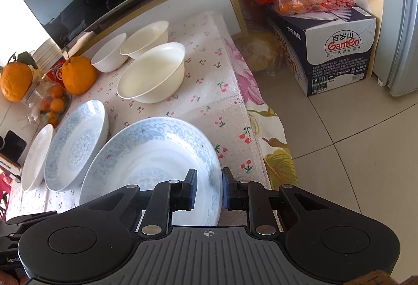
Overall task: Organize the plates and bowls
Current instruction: 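Carry the second blue plate with both grippers onto the first blue plate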
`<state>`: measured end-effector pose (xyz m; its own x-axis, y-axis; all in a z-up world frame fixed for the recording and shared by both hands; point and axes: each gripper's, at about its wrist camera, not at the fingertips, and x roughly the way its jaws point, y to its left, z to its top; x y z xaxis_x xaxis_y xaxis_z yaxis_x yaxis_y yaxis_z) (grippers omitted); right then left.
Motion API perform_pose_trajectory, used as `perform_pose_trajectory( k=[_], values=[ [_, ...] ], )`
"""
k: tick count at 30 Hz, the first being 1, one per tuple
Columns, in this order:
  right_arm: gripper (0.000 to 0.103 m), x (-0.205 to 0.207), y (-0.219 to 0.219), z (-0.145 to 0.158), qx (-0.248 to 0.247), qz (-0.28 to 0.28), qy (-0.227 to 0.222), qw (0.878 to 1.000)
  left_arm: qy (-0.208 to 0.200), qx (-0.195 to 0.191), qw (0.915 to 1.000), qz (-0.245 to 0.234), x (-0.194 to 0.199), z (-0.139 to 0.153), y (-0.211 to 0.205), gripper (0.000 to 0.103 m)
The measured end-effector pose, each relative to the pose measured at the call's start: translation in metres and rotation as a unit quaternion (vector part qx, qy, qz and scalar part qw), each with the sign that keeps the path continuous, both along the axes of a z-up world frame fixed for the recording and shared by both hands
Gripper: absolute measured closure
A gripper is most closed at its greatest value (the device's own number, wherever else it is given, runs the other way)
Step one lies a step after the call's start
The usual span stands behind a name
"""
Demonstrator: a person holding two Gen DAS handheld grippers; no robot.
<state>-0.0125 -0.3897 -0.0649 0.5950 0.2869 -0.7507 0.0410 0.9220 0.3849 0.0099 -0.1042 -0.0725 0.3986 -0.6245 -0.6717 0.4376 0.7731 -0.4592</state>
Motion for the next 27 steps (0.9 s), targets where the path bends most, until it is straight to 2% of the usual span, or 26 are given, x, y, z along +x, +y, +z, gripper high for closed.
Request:
perform_pose_trajectory(
  k=[3,13,27],
  values=[
    [0.089,0.001,0.0,-0.004,-0.002,0.0,0.011,1.0,0.006,0.005,1.0,0.0,0.001,-0.002,-0.001,0.079],
    [0.091,-0.004,0.002,0.001,0.0,0.003,0.003,1.0,-0.004,0.027,0.9996,0.01,0.001,-0.001,-0.003,0.08],
    [0.093,-0.018,0.002,0.035,0.02,0.003,-0.046,0.999,-0.041,0.011,0.999,0.013,-0.008,0.018,0.009,0.08]
  ],
)
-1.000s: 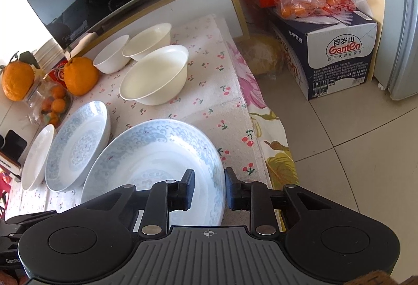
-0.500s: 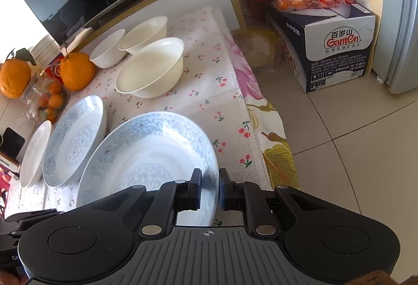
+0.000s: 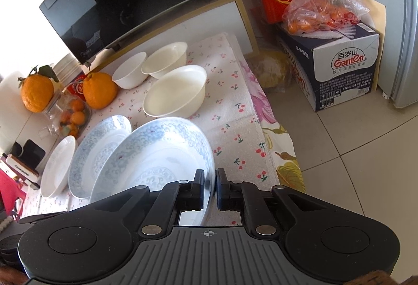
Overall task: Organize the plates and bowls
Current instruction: 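Carry the second blue plate with both grippers onto the first blue plate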
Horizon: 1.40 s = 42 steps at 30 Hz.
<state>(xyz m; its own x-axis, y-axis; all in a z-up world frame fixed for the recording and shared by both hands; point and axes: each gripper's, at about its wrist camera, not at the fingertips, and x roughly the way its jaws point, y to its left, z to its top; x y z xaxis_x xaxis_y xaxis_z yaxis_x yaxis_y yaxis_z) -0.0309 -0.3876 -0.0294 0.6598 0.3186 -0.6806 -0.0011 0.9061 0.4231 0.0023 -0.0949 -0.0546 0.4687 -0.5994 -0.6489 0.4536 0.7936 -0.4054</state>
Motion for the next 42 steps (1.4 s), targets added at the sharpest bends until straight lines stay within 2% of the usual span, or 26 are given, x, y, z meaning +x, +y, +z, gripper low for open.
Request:
perform_pose_trajectory(
  k=[11,25,42],
  values=[
    [0.093,0.024,0.029,0.019,0.017,0.019,-0.026,0.999,-0.011,-0.012,0.9986,0.05,0.012,0.014,0.03,0.083],
    [0.093,0.076,0.108,0.002,-0.001,0.068,-0.01,0.998,-0.014,0.009,0.9918,0.127,0.035,0.01,0.078,0.083],
    [0.092,0.102,0.14,-0.015,-0.018,0.087,0.003,0.996,-0.016,0.043,0.9885,0.144,0.043,0.004,0.092,0.083]
  ],
)
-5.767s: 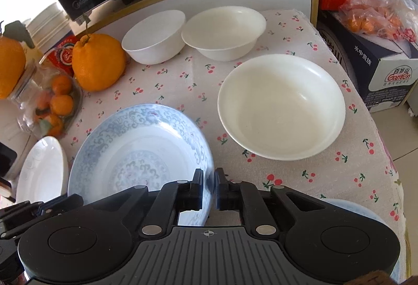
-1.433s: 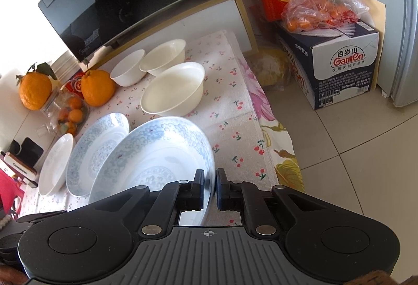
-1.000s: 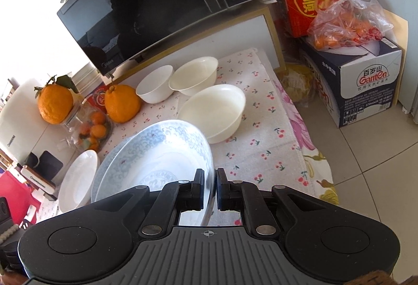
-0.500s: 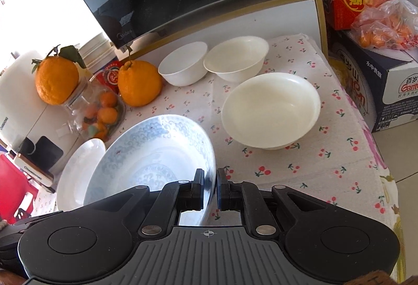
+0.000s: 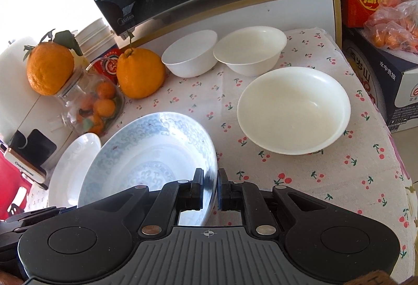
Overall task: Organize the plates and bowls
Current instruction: 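Carry the second blue plate with both grippers onto the first blue plate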
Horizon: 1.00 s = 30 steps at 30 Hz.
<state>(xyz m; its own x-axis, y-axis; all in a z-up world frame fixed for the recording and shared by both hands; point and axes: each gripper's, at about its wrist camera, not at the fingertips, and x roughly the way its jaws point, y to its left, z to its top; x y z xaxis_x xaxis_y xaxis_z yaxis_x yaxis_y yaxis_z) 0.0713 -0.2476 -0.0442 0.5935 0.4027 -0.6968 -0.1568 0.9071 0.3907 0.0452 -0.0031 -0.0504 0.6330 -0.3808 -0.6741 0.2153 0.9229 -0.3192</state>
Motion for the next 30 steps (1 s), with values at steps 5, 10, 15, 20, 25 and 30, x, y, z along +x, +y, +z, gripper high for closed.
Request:
perform_pose_trajectory(
  k=[5,10,15,20,25,30],
  values=[
    [0.092,0.002,0.003,-0.001,-0.008,0.001,-0.003,1.0,-0.004,0.017,0.9998,0.002,0.0,0.002,-0.004,0.083],
    [0.092,0.003,0.004,-0.002,-0.012,0.001,-0.003,1.0,-0.006,0.033,0.9994,0.003,0.0,0.003,-0.007,0.083],
    [0.092,0.003,0.004,-0.002,-0.014,0.0,-0.003,1.0,-0.005,0.046,0.9989,0.002,0.001,0.004,-0.01,0.083],
    [0.092,0.003,0.002,-0.003,-0.013,-0.003,-0.001,1.0,-0.004,0.057,0.9984,0.0,0.002,0.005,-0.012,0.084],
    [0.093,0.002,0.0,-0.002,-0.014,-0.007,-0.003,1.0,-0.004,0.064,0.998,-0.004,0.003,0.004,-0.012,0.085],
    [0.094,0.001,-0.003,-0.001,-0.015,-0.008,-0.006,1.0,-0.006,0.069,0.9976,-0.008,0.004,0.004,-0.013,0.086]
  ],
)
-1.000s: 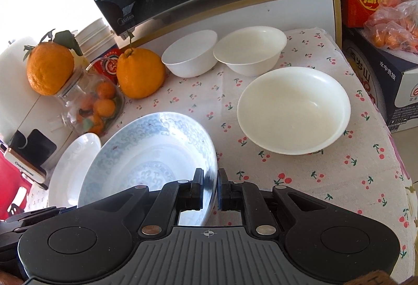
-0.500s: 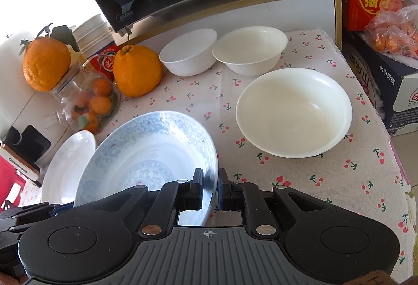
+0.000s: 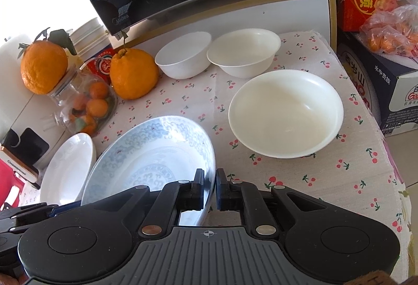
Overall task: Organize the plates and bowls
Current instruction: 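Carry the second blue plate with both grippers onto the first blue plate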
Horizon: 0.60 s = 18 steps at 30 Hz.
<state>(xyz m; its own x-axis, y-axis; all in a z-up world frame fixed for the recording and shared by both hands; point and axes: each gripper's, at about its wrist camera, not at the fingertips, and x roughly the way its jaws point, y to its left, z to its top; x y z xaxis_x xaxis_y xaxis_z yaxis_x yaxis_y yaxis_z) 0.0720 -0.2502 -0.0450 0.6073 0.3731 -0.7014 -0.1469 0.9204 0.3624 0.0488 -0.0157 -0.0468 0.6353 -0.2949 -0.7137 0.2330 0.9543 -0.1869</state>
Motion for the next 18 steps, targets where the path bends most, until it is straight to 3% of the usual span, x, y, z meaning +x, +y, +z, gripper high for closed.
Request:
perform_pose_trajectory(
  k=[18],
  values=[
    [0.095,-0.0026,0.0063,0.0056,-0.035,0.0,-0.018,0.999,-0.012,0.019,0.9997,-0.002,-0.0051,0.0031,0.0004,0.086]
  ],
)
